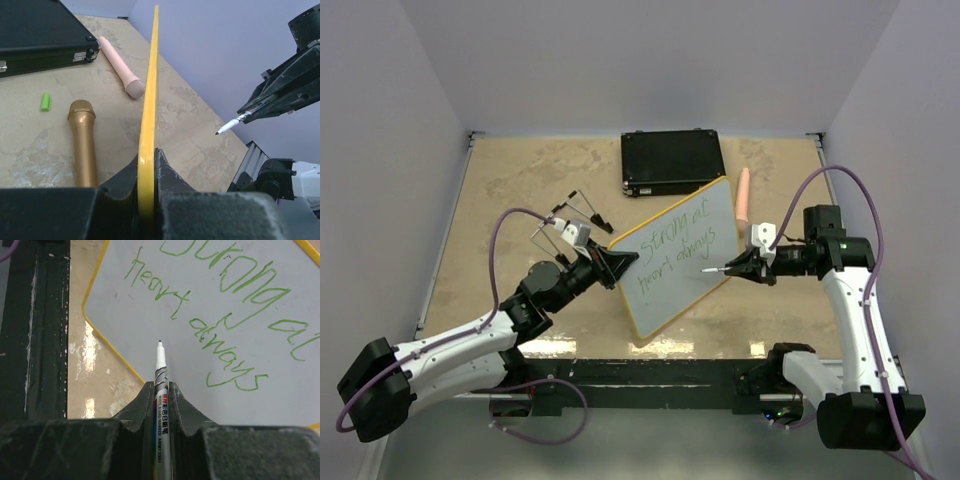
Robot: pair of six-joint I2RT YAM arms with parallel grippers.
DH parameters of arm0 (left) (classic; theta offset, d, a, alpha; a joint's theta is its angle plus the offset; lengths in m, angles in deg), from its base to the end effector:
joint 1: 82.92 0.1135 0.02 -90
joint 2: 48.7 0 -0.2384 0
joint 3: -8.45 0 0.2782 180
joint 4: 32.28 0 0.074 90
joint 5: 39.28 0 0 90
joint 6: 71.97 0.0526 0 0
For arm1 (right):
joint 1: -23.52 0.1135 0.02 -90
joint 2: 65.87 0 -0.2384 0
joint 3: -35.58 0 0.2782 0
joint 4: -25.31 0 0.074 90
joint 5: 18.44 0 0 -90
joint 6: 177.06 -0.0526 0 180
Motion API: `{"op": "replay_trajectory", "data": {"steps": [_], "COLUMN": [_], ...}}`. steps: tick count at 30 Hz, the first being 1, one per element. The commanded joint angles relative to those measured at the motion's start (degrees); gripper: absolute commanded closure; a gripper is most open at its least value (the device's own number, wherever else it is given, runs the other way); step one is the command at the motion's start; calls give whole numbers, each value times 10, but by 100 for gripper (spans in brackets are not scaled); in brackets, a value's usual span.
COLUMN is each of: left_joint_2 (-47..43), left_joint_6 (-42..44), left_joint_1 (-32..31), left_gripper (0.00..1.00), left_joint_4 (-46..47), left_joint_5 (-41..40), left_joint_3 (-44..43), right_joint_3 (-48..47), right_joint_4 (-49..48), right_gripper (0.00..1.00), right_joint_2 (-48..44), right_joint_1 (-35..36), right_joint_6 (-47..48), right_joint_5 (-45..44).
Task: Write a sentence on the whiteboard
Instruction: Put down the whiteboard on the whiteboard stand.
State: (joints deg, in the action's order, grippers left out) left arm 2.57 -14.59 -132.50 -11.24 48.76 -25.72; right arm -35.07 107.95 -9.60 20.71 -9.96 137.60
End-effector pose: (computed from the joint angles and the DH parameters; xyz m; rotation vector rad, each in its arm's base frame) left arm 0.1719 -0.1991 0.2264 0.2081 1.5960 -1.1125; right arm 0.1946 0.0386 0.2923 -1.4224 1.4597 0.7582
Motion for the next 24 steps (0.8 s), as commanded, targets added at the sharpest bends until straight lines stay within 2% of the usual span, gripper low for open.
{"op": "replay_trajectory", "data": {"steps": [1,10,14,18,24], "left_joint_2": [1,32,66,81,87], "left_joint_6": [-29,-44,-48,-52,-64], "left_joint_1": [-3,-17,-18,-22,-23], "left_gripper": [100,100,100,100,100], "left_joint_4": [119,152,180,206,226], "left_joint_5": [-12,-39,-52,-68,-103], "left_joint_3": [-16,-12,-18,-17,-8], "right_joint_3": [1,21,38,42,64], "right_joint_4": [-27,-116,-167,-220,-232], "right_gripper": [100,100,100,100,100], "right_joint_2": [5,-2,-1,-22,-25], "right_joint_1": [16,61,131,159,221], "right_joint_6": [11,-59,-117,-173,-177], "right_joint_5": [-20,-66,-100,-134,-142]}}
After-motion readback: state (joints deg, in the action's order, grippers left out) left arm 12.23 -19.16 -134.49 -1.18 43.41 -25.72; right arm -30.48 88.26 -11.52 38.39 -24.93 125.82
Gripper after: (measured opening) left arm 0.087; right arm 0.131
